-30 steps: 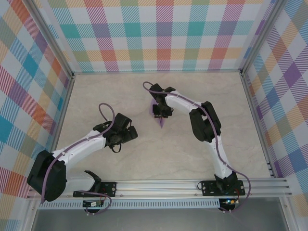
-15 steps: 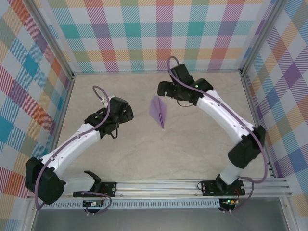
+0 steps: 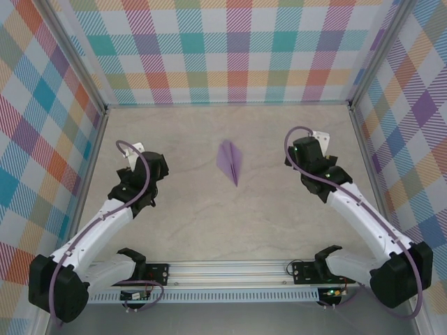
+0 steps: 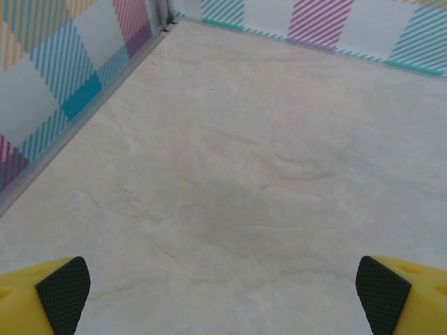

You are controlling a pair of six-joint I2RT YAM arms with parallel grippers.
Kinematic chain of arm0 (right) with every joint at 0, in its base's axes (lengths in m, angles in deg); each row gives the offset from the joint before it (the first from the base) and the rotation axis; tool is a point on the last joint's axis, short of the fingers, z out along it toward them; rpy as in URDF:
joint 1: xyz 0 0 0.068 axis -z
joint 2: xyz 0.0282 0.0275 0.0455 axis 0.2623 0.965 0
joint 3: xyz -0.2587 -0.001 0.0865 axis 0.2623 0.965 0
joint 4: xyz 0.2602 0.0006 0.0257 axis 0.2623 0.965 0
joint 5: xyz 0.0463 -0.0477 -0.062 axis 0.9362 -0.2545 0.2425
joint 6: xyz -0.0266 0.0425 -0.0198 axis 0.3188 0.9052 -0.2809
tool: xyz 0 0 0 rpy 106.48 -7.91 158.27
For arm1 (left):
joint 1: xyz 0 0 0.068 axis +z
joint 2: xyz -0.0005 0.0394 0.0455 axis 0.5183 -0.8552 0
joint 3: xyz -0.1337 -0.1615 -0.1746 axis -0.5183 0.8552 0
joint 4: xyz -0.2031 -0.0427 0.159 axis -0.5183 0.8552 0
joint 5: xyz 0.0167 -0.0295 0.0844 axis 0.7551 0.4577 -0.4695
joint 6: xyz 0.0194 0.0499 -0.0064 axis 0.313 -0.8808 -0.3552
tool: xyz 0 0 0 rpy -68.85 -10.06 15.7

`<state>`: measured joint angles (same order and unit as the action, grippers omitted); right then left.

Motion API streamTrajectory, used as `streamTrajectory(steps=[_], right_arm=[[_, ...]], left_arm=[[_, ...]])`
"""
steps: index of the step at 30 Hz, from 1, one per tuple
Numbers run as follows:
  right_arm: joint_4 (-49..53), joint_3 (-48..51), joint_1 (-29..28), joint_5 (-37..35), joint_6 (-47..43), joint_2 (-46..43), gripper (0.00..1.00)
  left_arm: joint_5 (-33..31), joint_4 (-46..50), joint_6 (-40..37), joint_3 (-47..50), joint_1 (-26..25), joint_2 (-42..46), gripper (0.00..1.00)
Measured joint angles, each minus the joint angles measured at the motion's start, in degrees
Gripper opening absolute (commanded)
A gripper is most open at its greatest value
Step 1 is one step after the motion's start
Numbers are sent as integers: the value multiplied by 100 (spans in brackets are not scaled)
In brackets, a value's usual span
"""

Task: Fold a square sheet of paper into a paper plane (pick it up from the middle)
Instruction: Reset both arms

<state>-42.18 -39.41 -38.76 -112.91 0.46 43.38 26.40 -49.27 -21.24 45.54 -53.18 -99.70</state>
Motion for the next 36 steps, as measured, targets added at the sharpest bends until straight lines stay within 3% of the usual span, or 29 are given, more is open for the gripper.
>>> streamTrajectory(steps=[6, 13, 24, 30, 36], right_arm=[[-1436, 1659, 660, -144, -511, -365, 100], [-3458, 2833, 1102, 197, -1182, 168, 100], [-5545, 3069, 1912, 1961, -1884, 1069, 100], [-6199, 3014, 2155, 2820, -2028, 1569, 100], [-6752, 2927, 2236, 3294, -2083, 2277, 100]], left_arm=[[-155, -1279, -544, 1217, 542, 140, 100], [498, -3320, -1182, 1967, 1010, -782, 100], [2323, -5617, -1659, 2164, 1742, -1906, 99], [3095, -6216, -1770, 2159, 1888, -2577, 99], [3482, -6564, -1812, 2159, 1891, -2916, 99]])
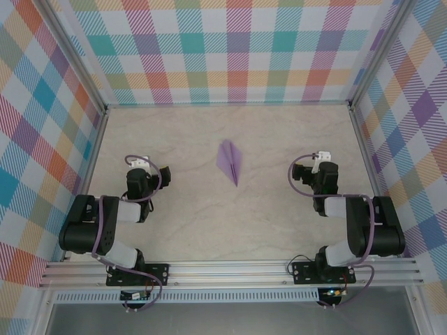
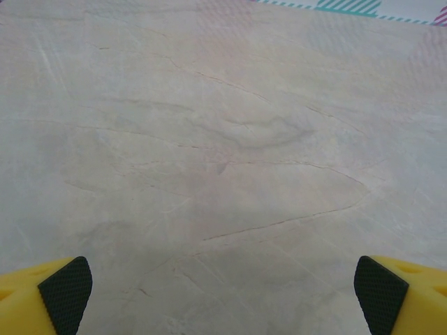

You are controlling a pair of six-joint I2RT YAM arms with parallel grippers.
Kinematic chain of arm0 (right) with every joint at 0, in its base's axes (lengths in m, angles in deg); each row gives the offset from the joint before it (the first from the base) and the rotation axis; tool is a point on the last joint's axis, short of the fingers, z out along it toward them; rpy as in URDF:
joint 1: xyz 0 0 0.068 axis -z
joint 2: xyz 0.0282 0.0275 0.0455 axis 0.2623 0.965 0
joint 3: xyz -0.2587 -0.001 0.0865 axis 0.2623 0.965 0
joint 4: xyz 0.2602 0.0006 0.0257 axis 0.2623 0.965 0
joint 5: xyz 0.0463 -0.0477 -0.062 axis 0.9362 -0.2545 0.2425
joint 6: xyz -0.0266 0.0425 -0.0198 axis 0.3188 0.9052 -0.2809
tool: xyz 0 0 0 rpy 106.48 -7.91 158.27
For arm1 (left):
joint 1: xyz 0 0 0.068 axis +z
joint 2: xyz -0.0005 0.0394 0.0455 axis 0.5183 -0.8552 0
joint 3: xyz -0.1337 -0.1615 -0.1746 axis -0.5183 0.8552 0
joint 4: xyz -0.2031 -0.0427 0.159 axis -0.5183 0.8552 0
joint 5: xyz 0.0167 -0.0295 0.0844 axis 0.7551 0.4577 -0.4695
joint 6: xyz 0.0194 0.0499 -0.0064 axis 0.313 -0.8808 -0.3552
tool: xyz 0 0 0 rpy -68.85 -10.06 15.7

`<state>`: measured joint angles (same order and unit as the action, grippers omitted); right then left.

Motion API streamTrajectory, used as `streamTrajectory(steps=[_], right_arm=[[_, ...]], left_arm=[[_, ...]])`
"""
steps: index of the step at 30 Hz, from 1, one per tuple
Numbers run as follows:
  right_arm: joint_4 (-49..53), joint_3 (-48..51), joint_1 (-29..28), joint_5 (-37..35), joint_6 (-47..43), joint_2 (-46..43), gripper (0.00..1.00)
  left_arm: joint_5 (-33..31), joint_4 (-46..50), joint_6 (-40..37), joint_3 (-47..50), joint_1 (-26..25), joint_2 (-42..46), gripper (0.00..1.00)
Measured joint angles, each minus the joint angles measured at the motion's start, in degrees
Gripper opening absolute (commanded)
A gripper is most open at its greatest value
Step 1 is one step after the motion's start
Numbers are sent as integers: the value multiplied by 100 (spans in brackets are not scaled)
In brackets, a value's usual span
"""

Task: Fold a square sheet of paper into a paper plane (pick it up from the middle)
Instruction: Reset both arms

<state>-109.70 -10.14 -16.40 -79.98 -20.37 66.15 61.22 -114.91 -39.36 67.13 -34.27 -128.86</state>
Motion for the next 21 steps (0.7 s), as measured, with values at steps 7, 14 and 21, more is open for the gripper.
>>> streamTrajectory(steps=[7, 14, 21], right_arm=[[-247, -33, 9, 162, -4, 192, 100], [-297, -76, 9, 188, -7, 192, 100], [-299, -81, 9, 195, -7, 192, 100]], left_arm=[[90, 125, -22, -181, 9, -131, 100], [-13, 299, -153, -479, -61, -164, 100], [-11, 417, -232, -479, -61, -164, 100]])
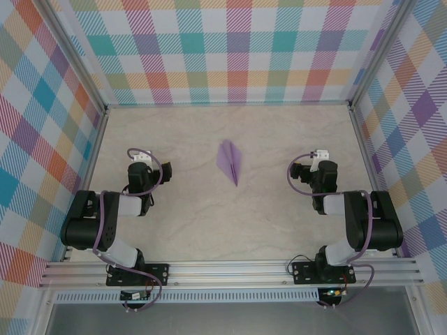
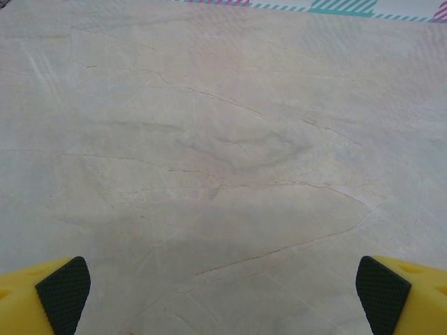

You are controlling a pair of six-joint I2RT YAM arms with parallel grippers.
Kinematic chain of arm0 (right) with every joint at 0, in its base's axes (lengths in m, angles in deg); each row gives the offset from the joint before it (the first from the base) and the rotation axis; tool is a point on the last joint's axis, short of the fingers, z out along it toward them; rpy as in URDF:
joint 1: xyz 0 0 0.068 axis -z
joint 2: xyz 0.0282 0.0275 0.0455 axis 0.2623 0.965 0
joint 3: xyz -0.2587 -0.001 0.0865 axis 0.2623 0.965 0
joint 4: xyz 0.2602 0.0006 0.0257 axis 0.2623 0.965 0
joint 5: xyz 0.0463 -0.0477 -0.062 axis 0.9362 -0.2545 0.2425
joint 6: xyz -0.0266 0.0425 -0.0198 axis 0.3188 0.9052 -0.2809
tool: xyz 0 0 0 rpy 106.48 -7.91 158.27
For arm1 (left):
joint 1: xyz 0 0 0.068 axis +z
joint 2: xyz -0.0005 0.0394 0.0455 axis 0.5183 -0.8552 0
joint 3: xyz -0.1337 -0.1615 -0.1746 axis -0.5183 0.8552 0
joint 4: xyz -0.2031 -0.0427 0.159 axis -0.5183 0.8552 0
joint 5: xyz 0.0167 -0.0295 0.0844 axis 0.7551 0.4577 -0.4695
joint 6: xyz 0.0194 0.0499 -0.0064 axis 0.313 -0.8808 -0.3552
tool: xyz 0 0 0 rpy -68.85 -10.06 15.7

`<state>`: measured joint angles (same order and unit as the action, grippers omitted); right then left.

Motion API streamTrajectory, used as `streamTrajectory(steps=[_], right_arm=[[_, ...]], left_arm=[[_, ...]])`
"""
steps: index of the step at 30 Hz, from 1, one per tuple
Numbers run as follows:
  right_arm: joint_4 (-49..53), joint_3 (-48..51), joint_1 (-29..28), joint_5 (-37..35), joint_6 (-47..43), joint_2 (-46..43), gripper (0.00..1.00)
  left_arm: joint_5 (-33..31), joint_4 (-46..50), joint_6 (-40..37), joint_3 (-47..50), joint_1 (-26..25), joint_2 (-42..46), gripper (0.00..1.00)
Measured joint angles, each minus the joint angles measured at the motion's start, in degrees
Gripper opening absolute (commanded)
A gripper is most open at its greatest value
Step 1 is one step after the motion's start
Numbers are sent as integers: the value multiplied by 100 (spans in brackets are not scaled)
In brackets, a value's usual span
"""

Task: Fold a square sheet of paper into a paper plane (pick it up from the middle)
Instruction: Reset both arms

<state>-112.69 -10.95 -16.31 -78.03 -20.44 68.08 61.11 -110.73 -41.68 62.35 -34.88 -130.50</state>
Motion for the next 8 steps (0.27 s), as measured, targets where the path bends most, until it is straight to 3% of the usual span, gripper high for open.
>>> streamTrajectory(steps=[8], right_arm=[[0, 0, 0, 2, 0, 0, 100]], left_arm=[[0, 63, -20, -2, 0, -17, 100]])
